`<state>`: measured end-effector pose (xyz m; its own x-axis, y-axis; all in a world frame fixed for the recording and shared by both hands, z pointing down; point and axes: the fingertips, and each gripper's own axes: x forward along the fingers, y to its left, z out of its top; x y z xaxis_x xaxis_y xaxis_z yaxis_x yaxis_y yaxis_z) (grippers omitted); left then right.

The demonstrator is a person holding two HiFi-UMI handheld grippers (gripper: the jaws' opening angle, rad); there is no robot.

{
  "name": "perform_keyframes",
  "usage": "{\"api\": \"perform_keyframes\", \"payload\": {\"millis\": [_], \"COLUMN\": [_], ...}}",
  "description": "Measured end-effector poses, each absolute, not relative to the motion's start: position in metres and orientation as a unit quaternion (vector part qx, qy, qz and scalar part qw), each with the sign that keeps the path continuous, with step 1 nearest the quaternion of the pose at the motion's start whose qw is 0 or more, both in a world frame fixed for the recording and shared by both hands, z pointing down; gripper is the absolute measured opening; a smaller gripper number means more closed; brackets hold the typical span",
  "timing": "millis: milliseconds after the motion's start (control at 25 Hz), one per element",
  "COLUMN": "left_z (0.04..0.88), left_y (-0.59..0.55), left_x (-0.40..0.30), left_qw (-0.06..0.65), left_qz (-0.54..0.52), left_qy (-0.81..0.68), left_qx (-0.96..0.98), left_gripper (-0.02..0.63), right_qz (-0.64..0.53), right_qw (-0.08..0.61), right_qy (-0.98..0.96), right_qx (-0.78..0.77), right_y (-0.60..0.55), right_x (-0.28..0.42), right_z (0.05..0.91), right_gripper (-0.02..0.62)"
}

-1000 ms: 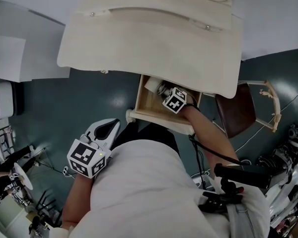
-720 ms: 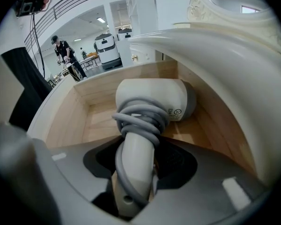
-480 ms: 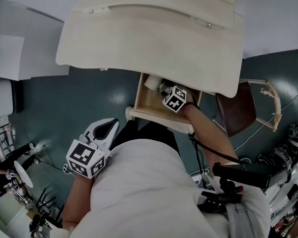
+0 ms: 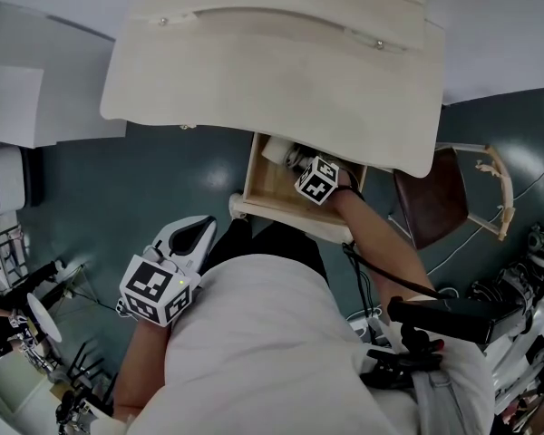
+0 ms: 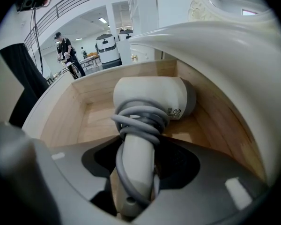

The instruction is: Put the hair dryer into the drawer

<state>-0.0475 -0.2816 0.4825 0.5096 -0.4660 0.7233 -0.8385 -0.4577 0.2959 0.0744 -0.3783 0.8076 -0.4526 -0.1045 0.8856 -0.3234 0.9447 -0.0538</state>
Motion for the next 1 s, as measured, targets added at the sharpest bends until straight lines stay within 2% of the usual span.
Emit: {"api": "perform_keyframes", "payload": {"millis": [280,1000], "left_z": [0.484,0.474], "left_y": [-0.279,-0.259], "left_x": [-0.04,-0.039], "left_qw": [0.33,0.299], "left_qz": [0.286,0.269], "left_qy": [-0.404,-0.37], "left_qx": [0.804,0.838], "left_gripper": [0.002,0.002], "right_qz": [0.112,0.086], "right_qw": [0.497,0.502], "right_qy": [-0.851,-0.84], "right_qx": [0.13,0.185], "right_y": [-0.381,-0.368], "right_x": [0.076,0.094], "right_z": [0.804,0.77], "right_gripper": [0.262,0.24]}}
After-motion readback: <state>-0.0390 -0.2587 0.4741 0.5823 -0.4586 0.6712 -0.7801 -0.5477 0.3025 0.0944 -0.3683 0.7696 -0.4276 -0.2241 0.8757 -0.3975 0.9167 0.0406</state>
